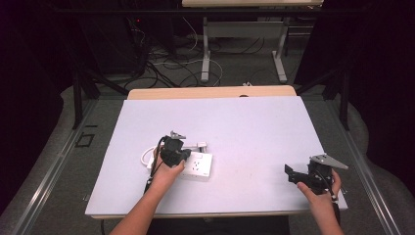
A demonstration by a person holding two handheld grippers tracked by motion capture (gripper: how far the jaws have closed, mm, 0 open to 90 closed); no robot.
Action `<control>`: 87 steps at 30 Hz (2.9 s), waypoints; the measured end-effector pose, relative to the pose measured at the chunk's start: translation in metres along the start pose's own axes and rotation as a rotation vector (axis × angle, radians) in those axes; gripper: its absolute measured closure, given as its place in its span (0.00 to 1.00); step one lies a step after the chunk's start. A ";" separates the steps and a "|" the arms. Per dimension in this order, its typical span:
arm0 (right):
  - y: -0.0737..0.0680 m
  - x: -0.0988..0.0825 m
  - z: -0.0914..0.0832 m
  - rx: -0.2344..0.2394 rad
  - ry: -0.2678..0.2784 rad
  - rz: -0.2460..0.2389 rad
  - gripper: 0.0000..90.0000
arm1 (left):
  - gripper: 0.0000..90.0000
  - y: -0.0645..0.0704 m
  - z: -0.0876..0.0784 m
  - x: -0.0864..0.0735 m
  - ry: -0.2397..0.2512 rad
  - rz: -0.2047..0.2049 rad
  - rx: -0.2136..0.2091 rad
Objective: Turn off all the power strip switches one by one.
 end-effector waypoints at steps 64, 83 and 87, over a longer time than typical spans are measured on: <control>0.001 0.000 0.000 0.001 0.008 -0.008 0.03 | 1.00 0.026 0.007 0.005 0.016 0.069 -0.021; 0.002 0.000 -0.001 -0.002 0.006 -0.015 0.03 | 1.00 0.033 0.016 0.010 0.018 0.087 -0.031; 0.002 0.000 -0.002 0.003 -0.009 -0.008 0.03 | 1.00 0.033 0.016 0.010 0.018 0.089 -0.028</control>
Point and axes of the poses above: each handheld gripper's, and its own axes: z roughly forward along the jaws, x roughly out of its top, y roughly to its right, the point moved 6 cm from there along z, roughly forward along the jaws, and after that the axes turned 2 degrees about y, right-handed, at the moved point
